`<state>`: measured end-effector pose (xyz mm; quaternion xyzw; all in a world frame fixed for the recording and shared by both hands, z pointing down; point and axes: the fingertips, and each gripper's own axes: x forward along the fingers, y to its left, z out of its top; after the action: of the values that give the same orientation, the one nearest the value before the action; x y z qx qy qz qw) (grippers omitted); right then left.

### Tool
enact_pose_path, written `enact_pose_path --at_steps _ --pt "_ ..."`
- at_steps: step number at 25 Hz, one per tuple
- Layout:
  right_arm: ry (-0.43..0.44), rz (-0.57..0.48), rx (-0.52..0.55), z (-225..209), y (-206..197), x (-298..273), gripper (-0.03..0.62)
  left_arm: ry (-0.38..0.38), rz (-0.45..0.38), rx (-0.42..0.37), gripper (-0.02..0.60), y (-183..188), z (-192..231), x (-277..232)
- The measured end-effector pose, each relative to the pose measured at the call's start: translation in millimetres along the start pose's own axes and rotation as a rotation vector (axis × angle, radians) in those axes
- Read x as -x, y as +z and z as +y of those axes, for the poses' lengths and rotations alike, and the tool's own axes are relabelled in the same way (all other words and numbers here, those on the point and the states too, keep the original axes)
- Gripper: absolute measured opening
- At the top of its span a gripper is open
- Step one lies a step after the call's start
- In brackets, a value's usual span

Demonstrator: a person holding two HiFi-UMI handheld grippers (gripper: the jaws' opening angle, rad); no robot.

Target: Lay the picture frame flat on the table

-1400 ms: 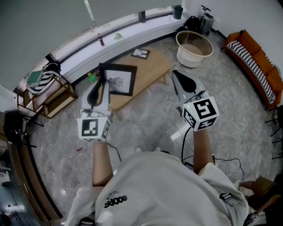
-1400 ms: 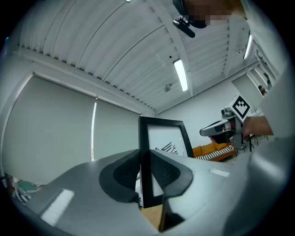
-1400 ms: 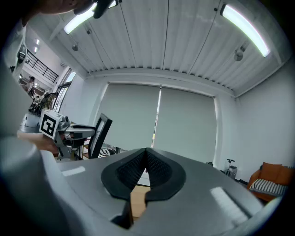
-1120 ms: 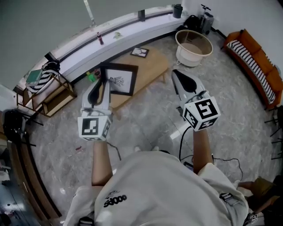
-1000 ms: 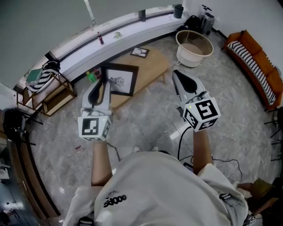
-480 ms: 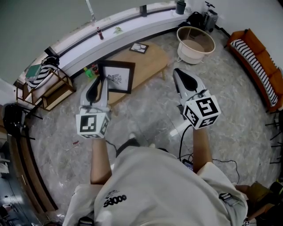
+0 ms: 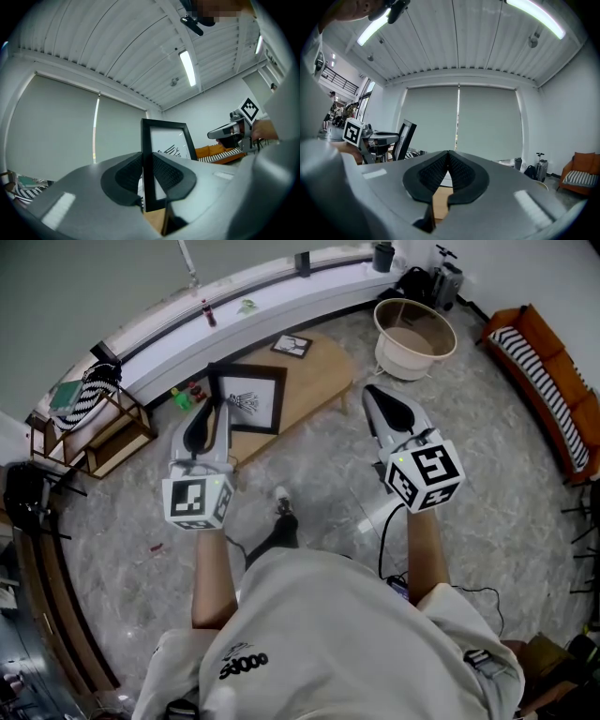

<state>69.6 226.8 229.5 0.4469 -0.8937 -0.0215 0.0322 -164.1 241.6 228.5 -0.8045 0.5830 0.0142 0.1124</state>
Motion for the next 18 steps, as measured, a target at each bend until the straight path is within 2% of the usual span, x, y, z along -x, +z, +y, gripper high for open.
enact_pose_path --at_steps 9,18 --pt "0.004 0.025 0.004 -35.3 -8.6 -53.0 0.003 -0.006 0.004 0.022 0.074 -21.9 18.4 -62.7" --pt "0.0 0.037 0.004 -59.9 -10.6 -126.5 0.003 -0.018 0.003 0.039 0.074 -45.8 63.5 -129.3"
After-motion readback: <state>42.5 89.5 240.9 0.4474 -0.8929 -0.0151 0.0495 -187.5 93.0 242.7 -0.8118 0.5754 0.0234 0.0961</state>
